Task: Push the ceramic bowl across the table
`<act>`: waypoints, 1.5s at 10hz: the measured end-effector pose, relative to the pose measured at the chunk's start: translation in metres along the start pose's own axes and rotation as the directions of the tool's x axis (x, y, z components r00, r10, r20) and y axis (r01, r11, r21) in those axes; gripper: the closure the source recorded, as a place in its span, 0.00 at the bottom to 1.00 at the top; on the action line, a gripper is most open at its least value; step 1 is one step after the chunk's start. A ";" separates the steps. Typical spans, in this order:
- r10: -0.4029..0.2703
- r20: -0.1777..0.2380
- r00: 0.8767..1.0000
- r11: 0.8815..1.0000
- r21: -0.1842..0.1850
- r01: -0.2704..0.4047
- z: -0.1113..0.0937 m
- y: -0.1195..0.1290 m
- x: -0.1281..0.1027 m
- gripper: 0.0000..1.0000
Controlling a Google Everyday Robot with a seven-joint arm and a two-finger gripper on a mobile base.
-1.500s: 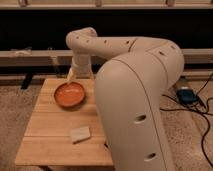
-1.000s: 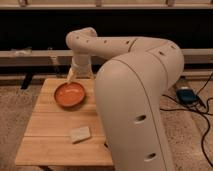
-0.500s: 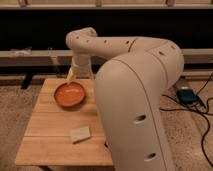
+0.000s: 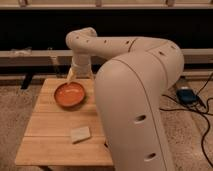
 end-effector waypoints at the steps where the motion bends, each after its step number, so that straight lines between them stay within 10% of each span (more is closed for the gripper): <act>1: 0.000 0.000 1.000 1.000 0.000 0.000 0.000 0.000 0.000 0.20; 11: -0.030 0.016 0.999 0.999 0.019 0.030 0.000 0.004 -0.003 0.20; 15: -0.163 0.045 0.986 0.985 0.058 0.160 0.030 0.073 -0.039 0.20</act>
